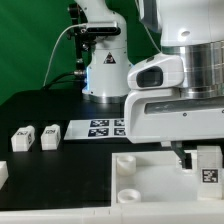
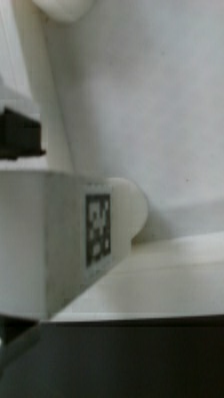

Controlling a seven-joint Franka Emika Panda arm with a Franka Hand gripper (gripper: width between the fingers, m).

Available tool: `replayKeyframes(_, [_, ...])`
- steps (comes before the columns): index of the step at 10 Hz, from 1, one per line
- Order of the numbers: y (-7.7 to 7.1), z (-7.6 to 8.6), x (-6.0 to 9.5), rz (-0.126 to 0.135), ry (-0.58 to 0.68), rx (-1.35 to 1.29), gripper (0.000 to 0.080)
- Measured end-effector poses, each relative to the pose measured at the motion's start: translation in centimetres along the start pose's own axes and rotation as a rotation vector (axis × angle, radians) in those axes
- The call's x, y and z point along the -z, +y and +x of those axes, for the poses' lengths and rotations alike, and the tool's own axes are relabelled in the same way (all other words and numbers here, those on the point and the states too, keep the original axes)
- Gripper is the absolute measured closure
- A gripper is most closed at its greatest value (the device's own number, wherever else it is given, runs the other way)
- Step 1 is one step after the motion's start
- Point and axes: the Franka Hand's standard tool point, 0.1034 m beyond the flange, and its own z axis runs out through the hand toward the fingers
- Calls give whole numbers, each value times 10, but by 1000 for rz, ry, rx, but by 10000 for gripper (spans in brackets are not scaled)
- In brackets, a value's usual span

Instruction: Assemble one leg

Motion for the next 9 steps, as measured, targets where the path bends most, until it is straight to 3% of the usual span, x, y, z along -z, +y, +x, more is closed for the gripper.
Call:
replayKeyframes(1, [-1,0,0,6,-2,-132,508])
replayKeyframes(3, [-1,0,0,7,-3,-315,508])
replayKeyframes(5, [0,-1,0,4,-7,-716,508])
replayKeyframes(7, [1,-2,-2,19,-29,-1188,508])
replayKeyframes(9, [2,-2,-2,33,-48,-1372,508])
